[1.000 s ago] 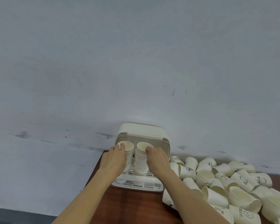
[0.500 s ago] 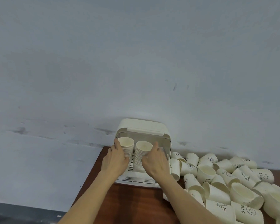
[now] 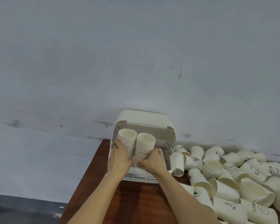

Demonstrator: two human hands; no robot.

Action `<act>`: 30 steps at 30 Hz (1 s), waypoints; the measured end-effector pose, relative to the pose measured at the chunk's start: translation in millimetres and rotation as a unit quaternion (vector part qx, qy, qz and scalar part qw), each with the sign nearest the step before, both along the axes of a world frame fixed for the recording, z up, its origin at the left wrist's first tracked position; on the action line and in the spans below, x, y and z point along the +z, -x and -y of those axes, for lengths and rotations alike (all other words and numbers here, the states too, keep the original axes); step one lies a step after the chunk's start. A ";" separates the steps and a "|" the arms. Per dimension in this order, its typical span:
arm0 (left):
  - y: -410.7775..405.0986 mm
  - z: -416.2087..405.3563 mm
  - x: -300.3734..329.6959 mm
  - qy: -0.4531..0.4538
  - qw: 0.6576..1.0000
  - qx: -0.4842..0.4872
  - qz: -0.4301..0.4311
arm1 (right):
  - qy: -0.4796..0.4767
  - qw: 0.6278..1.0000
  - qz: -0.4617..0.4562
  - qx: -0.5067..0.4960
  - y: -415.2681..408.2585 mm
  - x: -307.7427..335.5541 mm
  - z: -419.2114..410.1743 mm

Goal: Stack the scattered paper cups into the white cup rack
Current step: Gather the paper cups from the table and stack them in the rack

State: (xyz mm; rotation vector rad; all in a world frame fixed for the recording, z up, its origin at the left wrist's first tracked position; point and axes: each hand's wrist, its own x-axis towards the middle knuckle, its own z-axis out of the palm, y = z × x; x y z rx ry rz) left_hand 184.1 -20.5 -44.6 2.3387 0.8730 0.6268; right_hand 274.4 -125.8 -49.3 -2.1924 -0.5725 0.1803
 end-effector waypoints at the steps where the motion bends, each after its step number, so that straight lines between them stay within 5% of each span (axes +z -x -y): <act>1: -2.3 -1.3 -1.7 0.000 1.000 0.004 -0.001 | -0.004 1.000 -0.004 0.000 -3.8 -1.9 -1.6; 15: -47.1 -16.4 -3.7 0.017 0.997 0.025 0.077 | -0.059 0.997 0.020 -0.056 -21.4 2.1 -13.3; 30: -73.6 -35.2 -12.0 0.015 0.998 0.026 0.052 | -0.063 0.995 0.058 -0.057 -56.8 -24.3 -43.0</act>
